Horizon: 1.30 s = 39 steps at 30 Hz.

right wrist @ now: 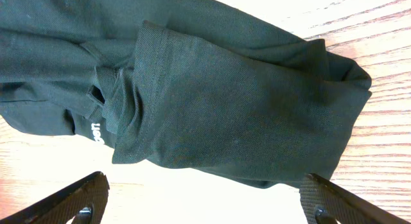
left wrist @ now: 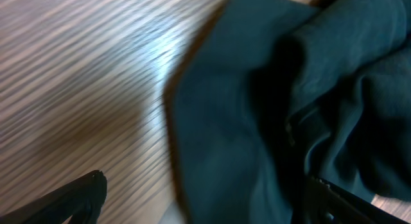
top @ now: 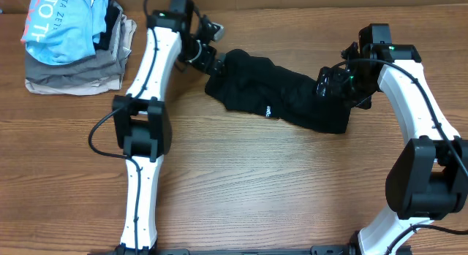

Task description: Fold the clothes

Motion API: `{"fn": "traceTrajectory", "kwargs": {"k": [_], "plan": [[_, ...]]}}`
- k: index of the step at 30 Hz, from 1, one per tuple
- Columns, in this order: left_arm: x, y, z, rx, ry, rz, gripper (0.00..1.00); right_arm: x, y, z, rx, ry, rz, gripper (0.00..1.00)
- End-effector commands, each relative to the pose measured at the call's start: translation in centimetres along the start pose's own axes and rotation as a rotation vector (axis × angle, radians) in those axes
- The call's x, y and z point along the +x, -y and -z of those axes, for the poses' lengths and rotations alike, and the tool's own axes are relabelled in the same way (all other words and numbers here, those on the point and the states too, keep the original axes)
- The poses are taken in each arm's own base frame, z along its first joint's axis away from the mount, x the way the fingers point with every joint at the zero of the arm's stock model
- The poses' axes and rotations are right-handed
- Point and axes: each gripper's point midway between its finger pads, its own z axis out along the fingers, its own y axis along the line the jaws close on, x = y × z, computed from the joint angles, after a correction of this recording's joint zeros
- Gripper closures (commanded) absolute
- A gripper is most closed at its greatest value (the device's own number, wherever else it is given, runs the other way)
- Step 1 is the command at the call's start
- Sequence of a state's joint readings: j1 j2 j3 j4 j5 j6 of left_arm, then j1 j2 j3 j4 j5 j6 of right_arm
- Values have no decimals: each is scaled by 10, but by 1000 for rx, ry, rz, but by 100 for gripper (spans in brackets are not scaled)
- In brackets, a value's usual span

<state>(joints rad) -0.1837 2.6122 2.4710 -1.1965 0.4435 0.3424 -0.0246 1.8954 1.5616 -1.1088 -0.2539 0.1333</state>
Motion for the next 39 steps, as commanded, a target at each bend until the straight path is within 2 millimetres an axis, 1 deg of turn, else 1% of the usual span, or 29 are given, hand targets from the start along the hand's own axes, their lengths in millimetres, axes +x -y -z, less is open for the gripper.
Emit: {"fn": "traceTrajectory", "kwargs": {"k": [1,5,7,9,10,11,12,14,15,16,18,19,20,22,23,27,30,34,36,39], "plan": [[4,10,-26,45,-24,-37,0,-8,-2,9,0,35,14,2],[6,12,-40,48,-35,-46,2,-8,-2,9,0,35,14,4],[8,10,-46,51,-40,-42,7,-8,-2,9,-1,35,14,5],[12,9,-51,54,-51,-34,13,-8,-3,9,-1,36,14,8],[14,9,-52,57,-57,-26,20,-9,-3,9,-1,37,14,9],[15,9,-53,59,-63,-23,29,-9,-3,9,-2,39,14,12],[16,9,-53,61,-68,-21,58,-9,-3,9,-2,39,14,16],[17,10,-53,62,-72,-15,96,-9,-4,9,-3,39,18,25],[17,10,-51,61,-72,-3,96,-9,-5,8,-4,40,21,30],[17,10,-50,58,-74,8,96,-10,-7,8,-5,43,22,38],[16,11,-41,54,-74,24,96,-11,-13,5,-22,52,34,59],[15,11,-34,51,-71,40,96,-12,-16,3,-28,56,40,70],[13,10,-26,48,-66,56,96,-12,-18,-1,-29,58,33,78],[8,10,-2,38,-46,94,96,-12,-21,-10,-33,57,20,94],[5,10,11,32,-34,108,96,-12,-22,-15,-34,55,10,96],[-6,16,63,5,21,115,96,-11,-20,-42,-35,31,-50,96],[-6,22,98,-41,42,108,96,-7,-16,-59,-32,5,-84,96],[-3,31,126,-92,43,99,96,-6,-12,-74,-28,-11,-93,96],[-2,36,136,-99,45,95,96,-8,-12,-81,-37,-12,-95,96],[-1,46,144,-93,47,84,96,-9,-13,-95,-57,-25,-96,96]]}}
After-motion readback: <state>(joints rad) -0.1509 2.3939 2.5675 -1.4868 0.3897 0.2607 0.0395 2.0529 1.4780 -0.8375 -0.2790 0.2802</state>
